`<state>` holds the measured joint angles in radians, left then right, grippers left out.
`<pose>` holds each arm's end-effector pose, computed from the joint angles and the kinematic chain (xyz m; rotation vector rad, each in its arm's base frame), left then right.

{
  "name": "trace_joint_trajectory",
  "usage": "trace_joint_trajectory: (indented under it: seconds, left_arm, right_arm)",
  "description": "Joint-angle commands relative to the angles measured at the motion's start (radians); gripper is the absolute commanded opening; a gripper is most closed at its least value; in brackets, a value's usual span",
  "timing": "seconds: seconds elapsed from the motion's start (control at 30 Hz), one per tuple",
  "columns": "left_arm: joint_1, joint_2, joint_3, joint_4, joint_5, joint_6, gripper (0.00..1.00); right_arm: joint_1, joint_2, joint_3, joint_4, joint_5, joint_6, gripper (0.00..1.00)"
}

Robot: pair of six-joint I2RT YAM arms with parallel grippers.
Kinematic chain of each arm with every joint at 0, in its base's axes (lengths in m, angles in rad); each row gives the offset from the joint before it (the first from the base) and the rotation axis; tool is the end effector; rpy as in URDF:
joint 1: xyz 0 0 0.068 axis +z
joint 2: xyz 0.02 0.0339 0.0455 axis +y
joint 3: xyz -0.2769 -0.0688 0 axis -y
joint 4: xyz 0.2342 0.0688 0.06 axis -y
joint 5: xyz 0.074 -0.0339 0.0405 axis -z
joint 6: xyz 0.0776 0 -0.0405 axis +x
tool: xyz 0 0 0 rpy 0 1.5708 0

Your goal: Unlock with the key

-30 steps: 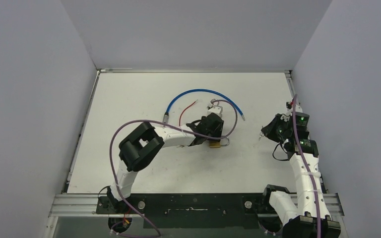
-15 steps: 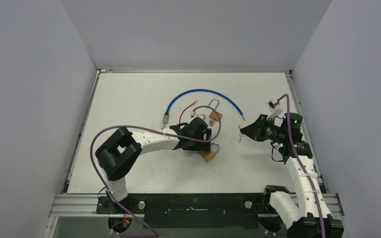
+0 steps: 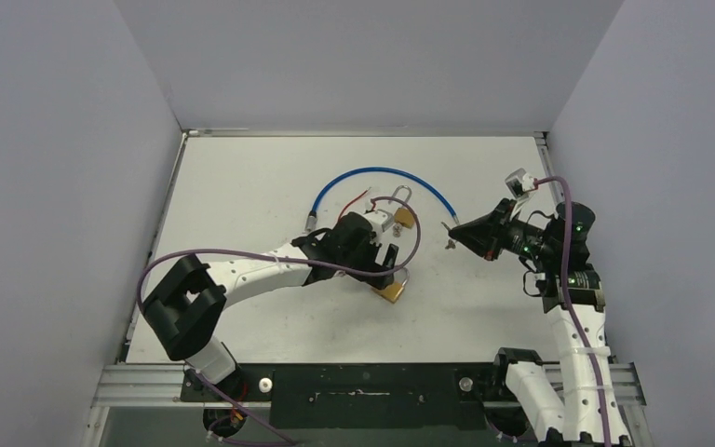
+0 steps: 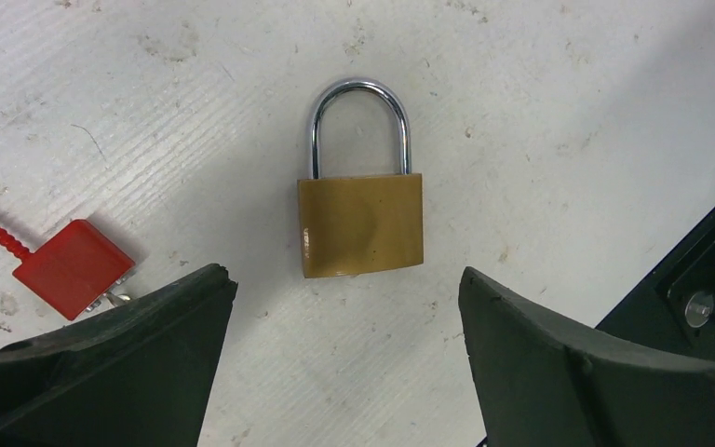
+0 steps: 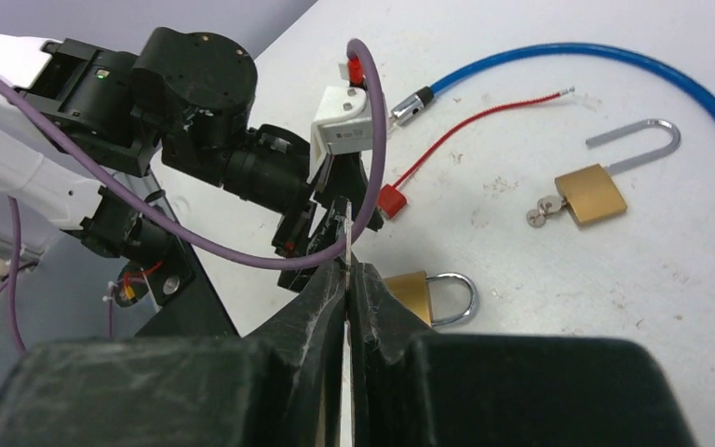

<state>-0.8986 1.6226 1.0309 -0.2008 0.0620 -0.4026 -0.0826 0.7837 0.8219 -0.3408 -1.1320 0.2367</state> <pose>0.2257 -0.2913 0.2013 0.6378 2.3907 -0.6755 0.1630 0.0570 0.3460 -0.5048 1.7726 1.1522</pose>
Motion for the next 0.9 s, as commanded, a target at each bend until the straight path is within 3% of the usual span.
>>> trace_joint_trajectory:
  seconds: [0.0,0.23,0.4,0.5,0.6,0.87]
  left_arm:
    - [0.001,-0.045,-0.032,0.063,0.032,0.067,0.89]
    - [-0.002,-0.031,-0.050,0.077,0.007,0.047,0.89]
    - [-0.011,0.018,-0.040,0.014,-0.127,-0.029,0.89]
    - [-0.027,0.034,-0.047,0.014,-0.139,-0.059,0.89]
    - [-0.063,0.049,-0.039,0.021,-0.160,-0.063,0.90]
    - [-0.150,0.141,0.046,-0.096,-0.379,-0.152,0.87]
  right_arm:
    - [0.006,-0.029,0.086,-0.048,-0.073,-0.102,0.00]
    - [0.006,-0.064,0.119,-0.063,-0.130,-0.105,0.00]
    - [0.005,-0.094,0.127,-0.036,-0.206,-0.071,0.00]
    - [0.005,-0.118,0.134,0.004,-0.240,-0.020,0.00]
    - [0.006,-0.129,0.149,0.006,-0.233,-0.006,0.00]
    - [0.005,-0.123,0.162,-0.042,-0.144,-0.019,0.00]
